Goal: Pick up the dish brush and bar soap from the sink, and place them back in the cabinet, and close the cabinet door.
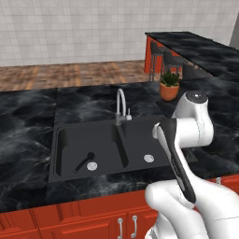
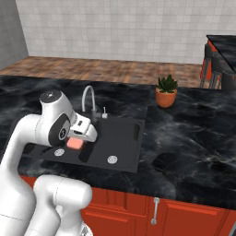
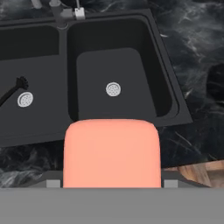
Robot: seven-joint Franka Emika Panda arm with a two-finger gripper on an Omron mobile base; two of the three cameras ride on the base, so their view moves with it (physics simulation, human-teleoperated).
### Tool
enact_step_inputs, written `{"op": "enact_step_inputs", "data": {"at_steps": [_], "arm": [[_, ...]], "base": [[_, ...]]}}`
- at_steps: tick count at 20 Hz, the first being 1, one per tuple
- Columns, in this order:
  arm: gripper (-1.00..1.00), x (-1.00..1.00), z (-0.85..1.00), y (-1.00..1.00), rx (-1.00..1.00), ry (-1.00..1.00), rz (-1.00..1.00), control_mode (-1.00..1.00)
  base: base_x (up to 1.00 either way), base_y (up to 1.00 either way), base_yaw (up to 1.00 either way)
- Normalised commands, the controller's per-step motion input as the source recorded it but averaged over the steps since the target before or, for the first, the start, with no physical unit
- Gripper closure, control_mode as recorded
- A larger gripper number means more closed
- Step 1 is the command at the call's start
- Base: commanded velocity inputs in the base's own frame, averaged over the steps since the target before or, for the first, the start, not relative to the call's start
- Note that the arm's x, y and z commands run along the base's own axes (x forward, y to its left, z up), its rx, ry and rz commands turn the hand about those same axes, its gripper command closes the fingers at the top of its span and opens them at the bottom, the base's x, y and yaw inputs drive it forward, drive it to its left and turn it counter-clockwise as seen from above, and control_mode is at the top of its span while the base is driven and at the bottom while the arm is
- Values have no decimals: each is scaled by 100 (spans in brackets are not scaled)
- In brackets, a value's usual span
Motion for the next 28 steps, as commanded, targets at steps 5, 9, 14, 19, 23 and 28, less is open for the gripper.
{"op": "enact_step_inputs", "data": {"at_steps": [5, 9, 14, 19, 23, 28], "arm": [[100, -24, 61, 0, 0, 0, 1, -100], [100, -10, 57, 0, 0, 0, 1, -100], [100, -9, 49, 0, 0, 0, 2, -100], [100, -17, 37, 0, -1, 0, 5, -100], [100, -16, 47, 0, 0, 0, 5, -100], [100, -29, 16, -3, 0, 0, 2, -100]], "base": [[0, 0, 0], [0, 0, 0], [0, 0, 0], [0, 0, 0], [0, 0, 0], [0, 0, 0]]}}
